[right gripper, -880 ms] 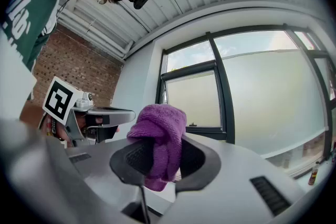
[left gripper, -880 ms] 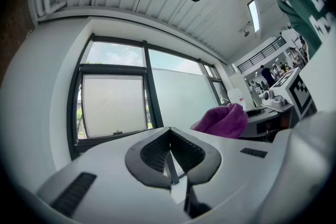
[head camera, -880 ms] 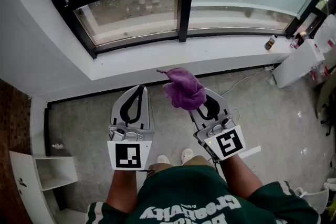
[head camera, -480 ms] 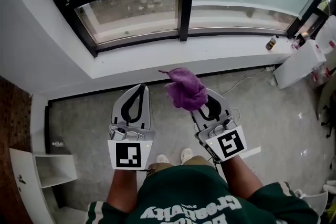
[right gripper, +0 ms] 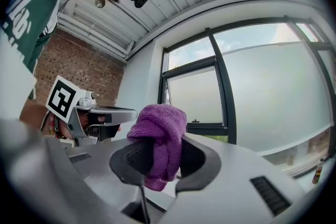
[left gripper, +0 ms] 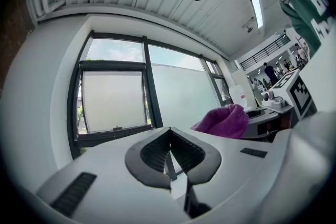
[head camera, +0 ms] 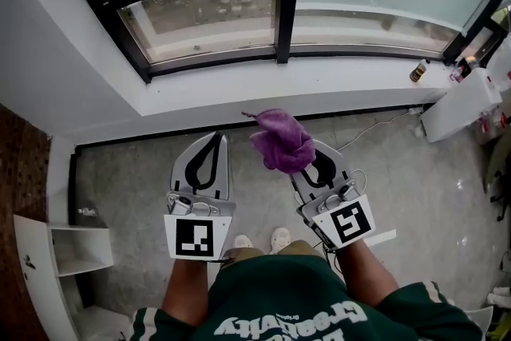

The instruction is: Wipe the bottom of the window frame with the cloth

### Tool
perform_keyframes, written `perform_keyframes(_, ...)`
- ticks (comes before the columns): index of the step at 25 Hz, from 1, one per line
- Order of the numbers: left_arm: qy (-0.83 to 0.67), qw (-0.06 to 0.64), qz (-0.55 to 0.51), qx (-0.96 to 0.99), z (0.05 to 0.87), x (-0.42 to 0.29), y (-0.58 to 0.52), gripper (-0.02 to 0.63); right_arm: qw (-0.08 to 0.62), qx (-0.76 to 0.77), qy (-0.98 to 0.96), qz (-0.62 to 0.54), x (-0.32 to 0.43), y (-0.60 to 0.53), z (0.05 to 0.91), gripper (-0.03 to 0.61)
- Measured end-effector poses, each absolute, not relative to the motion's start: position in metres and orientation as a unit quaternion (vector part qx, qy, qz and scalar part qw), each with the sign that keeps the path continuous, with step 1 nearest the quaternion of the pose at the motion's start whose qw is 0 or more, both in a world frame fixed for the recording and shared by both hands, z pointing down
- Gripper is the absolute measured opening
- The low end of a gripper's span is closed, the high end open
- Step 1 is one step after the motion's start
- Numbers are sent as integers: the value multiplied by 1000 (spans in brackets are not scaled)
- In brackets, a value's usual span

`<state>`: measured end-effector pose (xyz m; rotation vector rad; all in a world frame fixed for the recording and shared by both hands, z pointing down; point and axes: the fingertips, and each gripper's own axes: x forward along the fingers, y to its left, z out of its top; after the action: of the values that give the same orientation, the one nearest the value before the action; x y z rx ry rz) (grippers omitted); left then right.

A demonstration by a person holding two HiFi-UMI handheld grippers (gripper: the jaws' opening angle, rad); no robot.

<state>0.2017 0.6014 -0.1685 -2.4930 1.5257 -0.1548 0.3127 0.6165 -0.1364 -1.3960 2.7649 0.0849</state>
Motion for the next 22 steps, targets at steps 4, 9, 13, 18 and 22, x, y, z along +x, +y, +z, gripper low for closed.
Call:
perform_keyframes(4,526,102,-56,-843,-164,212,599,9,26,-442,896,22,323,613,-130,104)
perform_keyframes(9,530,97,-50,-841,-163,225,601,9,31,-431,901,20,335,612,-126,104)
perform_keyframes(13,531,96,-50,-840,-163,235,600,9,34,-424,905,17,341,612,-123,104)
perform_keyframes(18,535,91,-50,-839,-163,240,597,9,36,-409,912,13,342,611,-120,104)
perform_keyframes(22,537,94,-56,-837,-161,243,589,9,37,-404,914,8,346,602,-119,104)
